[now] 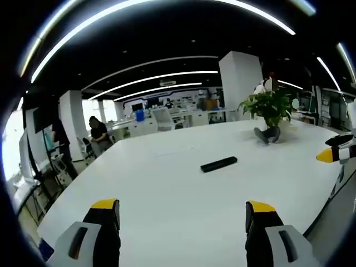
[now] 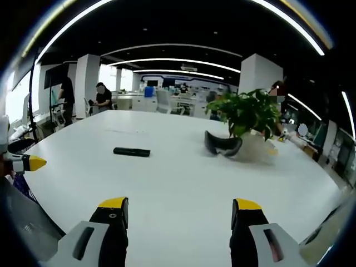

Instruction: Press the specified remote control buttons in sequence, fully releasing each button before pressing the next.

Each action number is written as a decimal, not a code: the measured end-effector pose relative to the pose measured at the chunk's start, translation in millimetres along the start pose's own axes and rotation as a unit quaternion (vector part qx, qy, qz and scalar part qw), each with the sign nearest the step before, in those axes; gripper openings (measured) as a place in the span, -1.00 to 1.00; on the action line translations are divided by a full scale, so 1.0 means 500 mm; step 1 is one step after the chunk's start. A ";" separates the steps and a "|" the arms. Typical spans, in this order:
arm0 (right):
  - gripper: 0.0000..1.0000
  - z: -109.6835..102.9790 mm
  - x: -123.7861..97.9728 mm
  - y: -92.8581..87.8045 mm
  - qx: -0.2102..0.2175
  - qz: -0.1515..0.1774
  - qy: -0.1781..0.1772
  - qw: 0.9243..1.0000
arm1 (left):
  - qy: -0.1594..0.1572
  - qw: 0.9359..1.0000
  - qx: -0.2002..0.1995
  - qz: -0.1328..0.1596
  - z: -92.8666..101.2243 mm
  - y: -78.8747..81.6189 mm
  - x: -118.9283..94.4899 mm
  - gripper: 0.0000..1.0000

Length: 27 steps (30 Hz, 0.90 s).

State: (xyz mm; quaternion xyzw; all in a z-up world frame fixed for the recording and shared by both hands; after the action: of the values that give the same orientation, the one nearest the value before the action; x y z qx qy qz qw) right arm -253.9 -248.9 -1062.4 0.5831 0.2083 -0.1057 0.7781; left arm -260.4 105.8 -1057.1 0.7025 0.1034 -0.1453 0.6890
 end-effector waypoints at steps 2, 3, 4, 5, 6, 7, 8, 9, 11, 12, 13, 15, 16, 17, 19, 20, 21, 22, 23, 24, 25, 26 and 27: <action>0.49 0.000 0.000 0.000 -0.001 0.001 0.000 1.000 | -0.001 1.000 0.000 0.000 0.001 0.000 0.000 0.94; 0.49 0.000 0.000 -0.001 -0.002 -0.001 -0.001 1.000 | -0.002 1.000 0.001 -0.001 0.001 0.000 0.000 0.94; 0.49 0.000 0.001 -0.001 -0.002 -0.001 -0.001 1.000 | -0.002 1.000 0.002 -0.001 0.002 -0.001 0.001 0.94; 0.49 0.000 0.000 -0.001 -0.001 -0.001 -0.001 1.000 | -0.002 1.000 0.003 -0.002 0.002 -0.001 0.000 0.94; 0.49 0.001 0.000 0.000 -0.001 0.000 -0.002 1.000 | -0.002 1.000 0.003 -0.002 0.003 -0.001 0.000 0.94; 0.49 0.002 0.000 0.001 0.000 0.002 -0.002 1.000 | -0.003 1.000 0.003 -0.002 0.003 -0.001 0.001 0.94; 0.48 0.002 0.000 0.000 0.000 0.001 -0.003 1.000 | -0.004 1.000 0.003 -0.003 0.004 -0.001 0.001 0.94; 0.47 0.002 0.000 -0.001 0.001 -0.001 -0.002 1.000 | -0.005 1.000 0.004 -0.004 0.005 -0.002 0.001 0.93; 0.47 0.002 -0.001 0.000 0.001 -0.001 -0.002 1.000 | -0.006 1.000 0.006 -0.005 0.005 -0.003 0.001 0.93; 0.47 0.001 -0.001 0.001 0.000 0.001 -0.002 1.000 | -0.006 1.000 0.006 -0.005 0.006 -0.003 0.001 0.93; 0.47 0.001 -0.001 0.001 0.000 0.001 -0.002 1.000 | -0.005 1.000 0.005 -0.003 0.005 -0.001 0.000 0.92; 0.46 0.001 -0.001 0.001 0.000 0.001 -0.002 1.000 | -0.002 1.000 0.003 0.002 0.002 0.001 -0.001 0.91; 0.46 0.001 -0.001 0.001 0.000 0.001 -0.002 1.000 | -0.002 1.000 0.002 0.001 0.002 0.001 0.000 0.91; 0.46 0.001 -0.001 0.000 0.000 0.001 -0.002 1.000 | -0.001 1.000 0.001 -0.001 0.001 0.000 0.000 0.91; 0.46 0.001 0.000 0.000 -0.001 0.000 -0.002 1.000 | -0.001 1.000 0.003 -0.006 0.001 -0.003 0.002 0.91; 0.46 0.001 0.000 -0.001 -0.001 0.000 -0.001 1.000 | -0.001 1.000 0.005 -0.004 0.002 -0.002 0.002 0.91; 0.45 0.000 0.000 -0.002 -0.001 -0.001 0.000 1.000 | -0.002 1.000 0.007 -0.002 0.004 -0.001 0.001 0.90; 0.45 -0.001 0.001 -0.002 -0.002 -0.003 0.001 1.000 | -0.003 1.000 0.008 -0.003 0.005 -0.001 0.001 0.90; 0.44 -0.001 0.001 -0.003 -0.005 -0.004 0.001 1.000 | -0.003 1.000 0.009 -0.004 0.005 -0.002 0.002 0.90; 0.44 -0.002 0.001 -0.003 -0.005 -0.004 0.001 1.000 | -0.003 1.000 0.012 -0.006 0.005 -0.003 0.002 0.90; 0.44 -0.002 0.001 -0.003 -0.006 -0.004 0.001 1.000 | -0.003 1.000 0.012 -0.006 0.005 -0.003 0.002 0.90; 0.44 -0.002 0.001 -0.003 -0.006 -0.004 0.002 1.000 | -0.002 1.000 0.013 -0.005 0.005 -0.003 0.002 0.90; 0.44 -0.002 0.001 -0.003 -0.005 -0.004 0.002 1.000 | -0.002 1.000 0.012 -0.004 0.004 -0.002 0.002 0.90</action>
State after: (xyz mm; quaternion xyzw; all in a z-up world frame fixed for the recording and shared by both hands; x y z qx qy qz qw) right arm -254.2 -248.1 -1064.1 0.5786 0.2129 -0.1064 0.7801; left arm -259.9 103.7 -1058.4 0.7102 0.1034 -0.1511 0.6798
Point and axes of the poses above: the point that each gripper's makers call its tool centre point, and the gripper's own axes: x roughly forward along the fingers, z roughly to its right, y roughly out of its top, the point moved 2 cm from there along -x, roughly backward along the fingers, and after that the axes turned 8 degrees about -x, right-handed, at the moved point
